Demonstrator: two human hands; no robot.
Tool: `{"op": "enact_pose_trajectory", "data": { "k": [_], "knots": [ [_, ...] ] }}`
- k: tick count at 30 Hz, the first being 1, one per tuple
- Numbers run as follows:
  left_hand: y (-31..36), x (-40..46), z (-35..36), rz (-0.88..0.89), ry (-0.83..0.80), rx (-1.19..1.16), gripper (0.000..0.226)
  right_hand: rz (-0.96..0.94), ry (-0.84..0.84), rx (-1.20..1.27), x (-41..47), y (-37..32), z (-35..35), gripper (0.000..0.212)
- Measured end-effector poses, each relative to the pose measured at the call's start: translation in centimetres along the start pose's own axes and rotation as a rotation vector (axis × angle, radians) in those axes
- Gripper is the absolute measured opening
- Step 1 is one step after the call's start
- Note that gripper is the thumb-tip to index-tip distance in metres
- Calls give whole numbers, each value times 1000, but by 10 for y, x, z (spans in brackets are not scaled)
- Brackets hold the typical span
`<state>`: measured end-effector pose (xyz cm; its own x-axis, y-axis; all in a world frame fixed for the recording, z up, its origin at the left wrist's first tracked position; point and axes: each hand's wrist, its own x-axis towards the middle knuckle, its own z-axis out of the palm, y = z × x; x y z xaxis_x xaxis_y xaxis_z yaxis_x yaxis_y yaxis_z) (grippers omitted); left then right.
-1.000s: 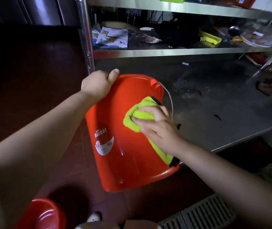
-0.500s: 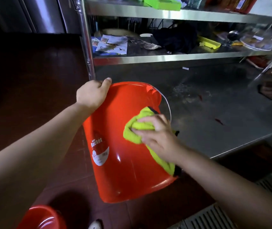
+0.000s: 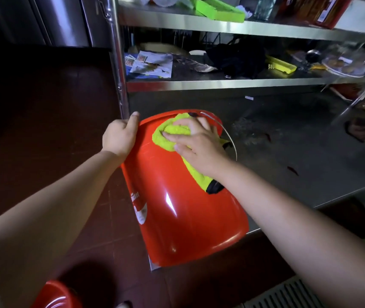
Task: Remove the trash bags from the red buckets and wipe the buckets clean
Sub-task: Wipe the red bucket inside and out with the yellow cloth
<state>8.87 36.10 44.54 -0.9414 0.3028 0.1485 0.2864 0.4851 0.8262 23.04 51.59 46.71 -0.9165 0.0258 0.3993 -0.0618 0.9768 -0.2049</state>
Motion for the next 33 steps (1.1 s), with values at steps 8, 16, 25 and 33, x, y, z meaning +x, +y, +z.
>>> {"op": "enact_pose_trajectory", "data": {
  "k": [8,16,25,33],
  "knots": [
    [-26,7,-9,-28,-75,-128,48,-124,-88,61,-115,-21,-5,33],
    [42,13,8,177,-224,175,48,-269,-140,15,-115,-22,-4,33],
    [29,17,10,162,-106,294,49,-121,6,59,10,29,2,30],
    [3,3,3,168,-23,249,53,-88,-53,27,-10,0,6,33]
  ]
}}
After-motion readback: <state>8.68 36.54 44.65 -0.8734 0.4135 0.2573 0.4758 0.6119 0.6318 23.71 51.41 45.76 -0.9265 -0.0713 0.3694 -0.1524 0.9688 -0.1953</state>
